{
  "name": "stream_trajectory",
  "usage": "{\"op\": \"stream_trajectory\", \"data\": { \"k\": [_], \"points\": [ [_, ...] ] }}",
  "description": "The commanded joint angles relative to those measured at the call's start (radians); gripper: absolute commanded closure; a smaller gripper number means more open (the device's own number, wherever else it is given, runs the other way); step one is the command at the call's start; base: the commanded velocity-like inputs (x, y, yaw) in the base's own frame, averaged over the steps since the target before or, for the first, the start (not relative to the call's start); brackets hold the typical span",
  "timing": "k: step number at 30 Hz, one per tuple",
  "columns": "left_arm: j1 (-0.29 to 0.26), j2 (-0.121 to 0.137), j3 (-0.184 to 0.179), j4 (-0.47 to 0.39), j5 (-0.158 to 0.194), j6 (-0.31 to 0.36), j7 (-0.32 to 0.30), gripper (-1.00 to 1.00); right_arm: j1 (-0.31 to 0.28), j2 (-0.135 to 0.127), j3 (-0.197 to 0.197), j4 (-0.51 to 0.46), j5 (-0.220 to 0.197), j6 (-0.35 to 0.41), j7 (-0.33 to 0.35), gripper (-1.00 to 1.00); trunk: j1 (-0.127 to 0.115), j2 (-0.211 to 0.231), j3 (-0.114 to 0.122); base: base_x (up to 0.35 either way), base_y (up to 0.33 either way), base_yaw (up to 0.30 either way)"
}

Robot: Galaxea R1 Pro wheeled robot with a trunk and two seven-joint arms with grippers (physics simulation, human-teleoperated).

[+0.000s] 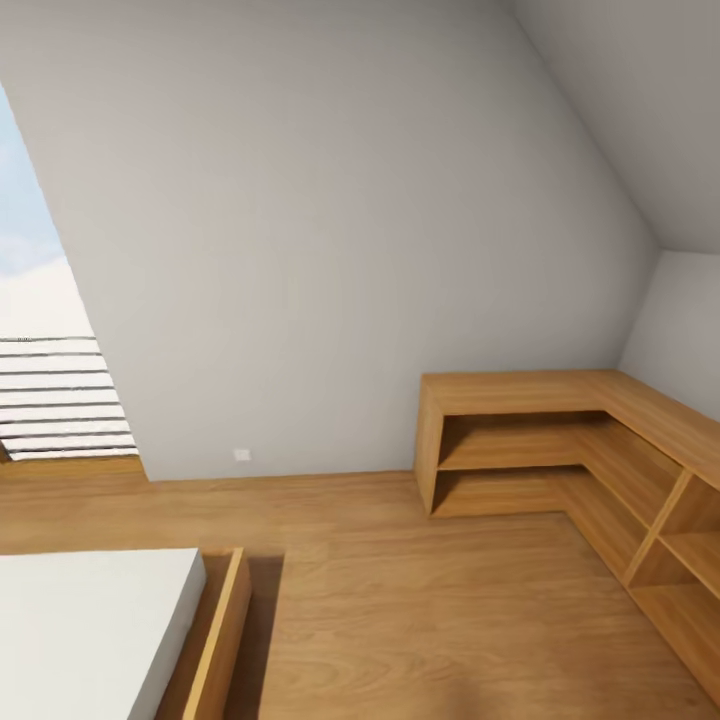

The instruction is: In the bedroom, organize the workspace by keeping the computer under the desk, ensuring the monitor is on the desk, placing the keyboard on the desk next to the monitor, placing the mouse on the desk next to the keyboard, moving the folder from the swivel chair onto the desk next to the mouse, stacking the notebook on top of the folder with the pen on top of the notebook, and positioning the swivel chair next to the desk.

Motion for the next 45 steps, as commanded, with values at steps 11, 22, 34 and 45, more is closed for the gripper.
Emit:
{"op": "stream_trajectory", "data": {
  "k": [11,22,34,45],
  "points": [
    [-0.001,0.001,-0.007,0.000,0.010,-0.005,0.007,-1.00,-0.001,0.000,0.009,0.018,-0.008,-0.003,-0.002,-1.00,0.001,-0.001,0.001,0.334,0.000,-0.050],
    [-0.001,0.001,-0.007,0.000,0.010,-0.005,0.007,-1.00,-0.001,0.000,0.014,0.020,-0.008,-0.003,-0.001,-1.00,0.001,-0.001,0.009,0.334,0.000,-0.192],
    [-0.001,0.001,-0.007,0.000,0.010,-0.005,0.005,-1.00,-0.001,0.000,0.017,0.020,-0.008,-0.003,-0.001,-1.00,0.001,-0.001,0.018,0.334,0.000,-0.199],
    [-0.001,0.000,-0.009,0.014,0.009,-0.005,0.003,-1.00,-0.001,0.000,0.024,0.020,-0.008,-0.003,-0.001,-1.00,0.001,-0.001,0.027,0.138,0.000,-0.216]
  ]
}}
